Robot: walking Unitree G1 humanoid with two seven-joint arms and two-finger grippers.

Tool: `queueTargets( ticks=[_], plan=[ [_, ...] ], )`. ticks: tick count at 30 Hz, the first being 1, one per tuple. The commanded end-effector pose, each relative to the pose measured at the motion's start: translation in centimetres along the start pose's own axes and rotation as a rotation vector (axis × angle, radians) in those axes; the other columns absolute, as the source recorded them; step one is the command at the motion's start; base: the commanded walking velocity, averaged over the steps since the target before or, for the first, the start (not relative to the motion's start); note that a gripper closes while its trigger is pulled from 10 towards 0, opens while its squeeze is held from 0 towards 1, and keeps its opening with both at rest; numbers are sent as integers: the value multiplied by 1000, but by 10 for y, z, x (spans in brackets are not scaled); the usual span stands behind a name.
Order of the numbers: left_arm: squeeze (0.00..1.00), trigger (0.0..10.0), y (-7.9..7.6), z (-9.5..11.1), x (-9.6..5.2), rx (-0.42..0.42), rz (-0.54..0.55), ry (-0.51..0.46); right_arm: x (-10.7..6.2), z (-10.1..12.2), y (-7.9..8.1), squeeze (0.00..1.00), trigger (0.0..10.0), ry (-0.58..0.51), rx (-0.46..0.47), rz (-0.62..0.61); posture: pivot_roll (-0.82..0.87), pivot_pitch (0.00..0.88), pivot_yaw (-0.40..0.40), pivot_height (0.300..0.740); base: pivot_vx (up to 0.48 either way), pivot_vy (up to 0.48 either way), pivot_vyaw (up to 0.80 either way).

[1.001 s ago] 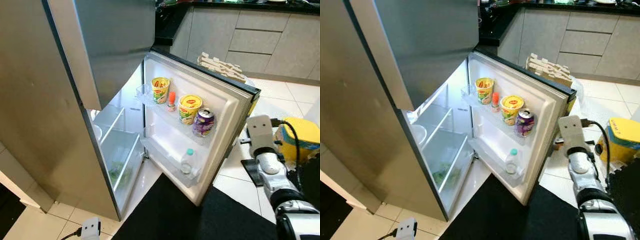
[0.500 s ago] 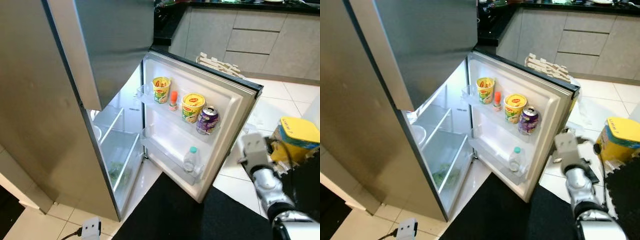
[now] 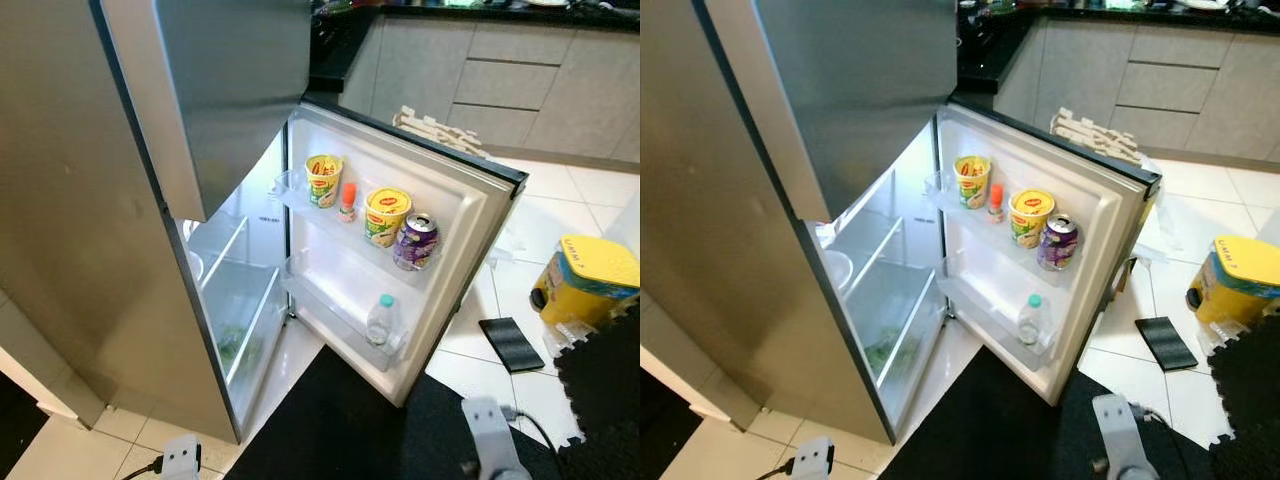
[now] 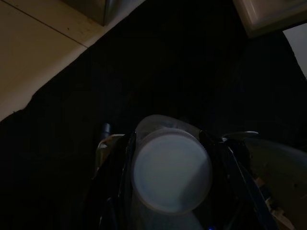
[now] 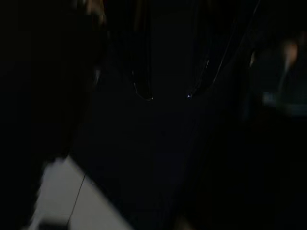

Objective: Restocking fridge

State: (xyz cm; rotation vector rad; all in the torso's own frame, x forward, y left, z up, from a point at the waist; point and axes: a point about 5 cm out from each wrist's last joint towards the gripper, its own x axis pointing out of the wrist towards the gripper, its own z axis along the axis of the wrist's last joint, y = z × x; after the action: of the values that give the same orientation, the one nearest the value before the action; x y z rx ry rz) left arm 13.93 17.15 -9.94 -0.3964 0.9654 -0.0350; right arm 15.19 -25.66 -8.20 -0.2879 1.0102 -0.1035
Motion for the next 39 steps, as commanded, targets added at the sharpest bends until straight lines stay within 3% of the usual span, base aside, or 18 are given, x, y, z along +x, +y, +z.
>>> queueTargets(
  ticks=[1, 6, 14, 17, 19, 20, 23, 24, 26, 28, 30, 31, 32, 33, 34, 36, 37, 39],
  plan=[
    [0, 10000, -2, -10, -1, -1, -11, 43, -4, -21, 8, 0, 10000, 75, -20, 38, -67, 0, 0, 740, 0, 0, 0],
    [0, 10000, -5, -10, 0, 6, -29, 46, -8, -37, 11, 0, 10000, 125, -27, 58, -78, 0, 5, 740, 0, -189, 0],
    [0, 10000, -6, -10, 0, 0, -31, 46, -9, -39, 12, 0, 10000, 132, -43, 67, -78, 0, 3, 740, 0, -472, 0],
    [0, 10000, -6, -10, 0, -7, -28, 45, -8, -36, 11, 0, 10000, 121, -41, 69, -78, 0, 3, 740, 0, 0, 0],
    [0, 10000, -5, -10, 0, -15, -25, 43, -6, -27, 11, 0, 10000, 83, -23, 74, -78, 0, 3, 740, 0, 0, 0],
    [0, 10000, -5, -10, 0, -21, -21, 41, -3, -12, 11, 0, 10000, 27, 2, 80, -78, 0, 3, 740, 0, 0, 0],
    [0, 10000, -5, -10, 0, -21, -21, 41, -3, -12, 11, 0, 10000, 27, 2, 80, -78, 0, 3, 740, 0, 0, 0],
    [0, 10000, -5, -10, 0, -21, -19, 40, 0, 6, 9, 0, 10000, -35, 16, 83, -77, 0, 5, 740, 0, 0, 0],
    [0, 10000, -5, -10, 0, -21, -19, 40, 0, 6, 9, 0, 10000, -35, 16, 83, -77, 0, 5, 740, 0, 0, 0],
    [0, 10000, -4, -9, 0, -19, -16, 37, 4, 40, 7, 0, 10000, -146, 40, 95, -77, 0, 4, 740, 0, 0, 0],
    [0, 10000, -4, -9, 0, -19, -16, 37, 4, 40, 7, 0, 10000, -146, 40, 95, -77, 0, 4, 740, 0, 0, 0],
    [0, 10000, -4, -9, 0, -18, -16, 36, 5, 55, 7, 0, 10000, -195, 57, 102, -77, 0, 4, 740, 0, 0, 0],
    [0, 10000, -4, -9, 0, -18, -16, 36, 5, 55, 7, 0, 10000, -195, 57, 102, -77, 0, 4, 740, 0, 0, 0],
    [0, 10000, -4, -9, 0, -18, -16, 36, 5, 75, 7, 0, 10000, -263, 92, 121, -77, 0, 4, 740, 0, 0, 0],
    [0, 10000, -4, -9, 0, -18, -16, 36, 5, 75, 7, 0, 10000, -263, 92, 121, -77, 0, 4, 740, 0, 0, 0],
    [0, 10000, -4, -9, 0, -7, -17, 38, 3, 114, 8, 0, 10000, -394, 132, 181, -76, 0, 2, 740, 0, 0, 0],
    [0, 10000, -4, -9, 0, -7, -17, 38, 3, 114, 8, 0, 10000, -394, 132, 181, -76, 0, 2, 740, 0, 0, 0],
    [0, 10000, -5, -9, 0, 28, -27, 44, -1, 138, 9, 0, 10000, -472, 128, 213, -75, 0, -1, 740, 0, -416, 0]
  ],
)
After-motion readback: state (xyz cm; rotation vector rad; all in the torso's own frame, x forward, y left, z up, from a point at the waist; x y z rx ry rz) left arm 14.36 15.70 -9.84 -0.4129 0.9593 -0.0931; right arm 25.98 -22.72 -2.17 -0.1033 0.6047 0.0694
